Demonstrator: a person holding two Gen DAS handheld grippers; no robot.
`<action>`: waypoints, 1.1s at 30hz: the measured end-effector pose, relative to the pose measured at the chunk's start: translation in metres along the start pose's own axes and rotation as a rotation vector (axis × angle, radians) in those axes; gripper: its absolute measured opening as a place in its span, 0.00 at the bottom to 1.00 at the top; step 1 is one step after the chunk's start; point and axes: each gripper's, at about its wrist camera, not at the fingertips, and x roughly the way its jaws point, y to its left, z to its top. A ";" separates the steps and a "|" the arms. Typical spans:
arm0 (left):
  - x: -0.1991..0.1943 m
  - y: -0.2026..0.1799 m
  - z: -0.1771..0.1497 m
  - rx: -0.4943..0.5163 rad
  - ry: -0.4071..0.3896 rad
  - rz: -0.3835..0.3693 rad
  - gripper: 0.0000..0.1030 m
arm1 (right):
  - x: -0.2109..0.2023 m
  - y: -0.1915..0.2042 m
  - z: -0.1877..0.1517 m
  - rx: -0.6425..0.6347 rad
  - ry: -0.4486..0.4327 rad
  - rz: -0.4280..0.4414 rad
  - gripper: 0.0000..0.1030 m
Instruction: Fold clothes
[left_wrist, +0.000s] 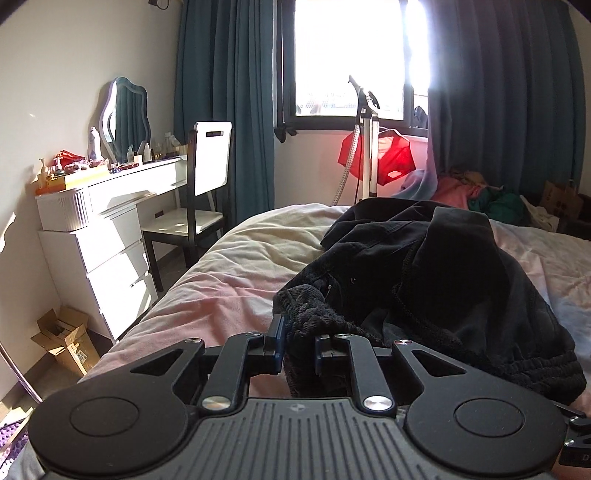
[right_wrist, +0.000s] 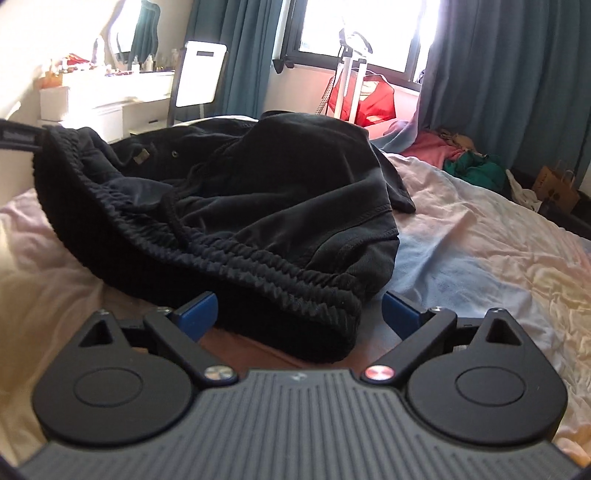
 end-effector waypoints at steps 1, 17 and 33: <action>0.002 -0.001 -0.001 0.005 0.005 0.000 0.16 | 0.007 0.003 -0.004 -0.031 -0.006 -0.030 0.90; 0.020 -0.007 -0.007 0.056 0.115 -0.038 0.20 | 0.006 -0.025 0.001 0.092 -0.113 -0.109 0.21; -0.015 0.012 -0.015 0.003 0.294 -0.225 0.68 | -0.021 -0.078 -0.021 0.404 0.112 0.079 0.15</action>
